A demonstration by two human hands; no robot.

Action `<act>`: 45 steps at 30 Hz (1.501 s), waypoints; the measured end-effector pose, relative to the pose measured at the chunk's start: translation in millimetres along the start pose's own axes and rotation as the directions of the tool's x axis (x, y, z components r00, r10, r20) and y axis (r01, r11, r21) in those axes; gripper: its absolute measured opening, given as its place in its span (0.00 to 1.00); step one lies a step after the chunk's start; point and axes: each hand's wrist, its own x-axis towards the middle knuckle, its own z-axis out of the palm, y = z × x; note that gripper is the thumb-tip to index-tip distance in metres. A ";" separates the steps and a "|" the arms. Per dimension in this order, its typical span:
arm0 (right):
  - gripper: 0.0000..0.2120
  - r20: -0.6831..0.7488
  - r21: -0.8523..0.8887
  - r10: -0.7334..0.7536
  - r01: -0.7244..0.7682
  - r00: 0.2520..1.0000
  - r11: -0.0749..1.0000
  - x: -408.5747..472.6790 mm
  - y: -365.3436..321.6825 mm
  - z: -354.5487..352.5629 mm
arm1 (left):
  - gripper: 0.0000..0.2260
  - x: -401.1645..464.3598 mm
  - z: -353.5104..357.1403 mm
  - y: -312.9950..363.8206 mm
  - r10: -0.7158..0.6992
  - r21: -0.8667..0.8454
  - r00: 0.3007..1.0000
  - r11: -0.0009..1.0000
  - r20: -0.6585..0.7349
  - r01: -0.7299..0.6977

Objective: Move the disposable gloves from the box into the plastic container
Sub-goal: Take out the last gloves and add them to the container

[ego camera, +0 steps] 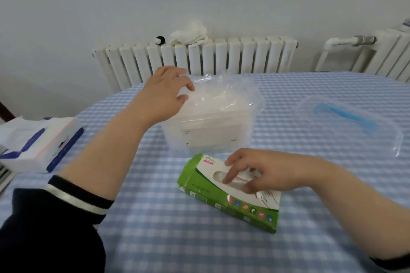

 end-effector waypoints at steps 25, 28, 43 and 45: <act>0.19 -0.456 0.888 0.352 0.386 0.818 0.251 -4.6 -7.8 -11.0 | 0.37 -93.6 29.3 68.3 0.105 -0.637 0.884 0.732 0.456 0.242; 0.16 -0.357 0.934 0.376 0.319 0.855 0.163 -3.1 -12.0 -8.1 | 0.39 -90.5 18.6 73.3 0.058 -0.782 0.960 0.594 0.275 0.188; 0.19 -0.026 0.991 0.118 0.041 0.993 -0.130 -1.3 -12.3 3.3 | 0.05 -1.8 -16.9 71.7 -0.310 -0.692 0.950 0.680 0.027 0.241; 0.14 -0.060 0.998 -0.055 0.059 0.997 -0.020 -0.9 -22.3 8.7 | 0.05 13.2 -20.7 66.5 -0.304 -0.640 0.953 0.731 0.008 0.239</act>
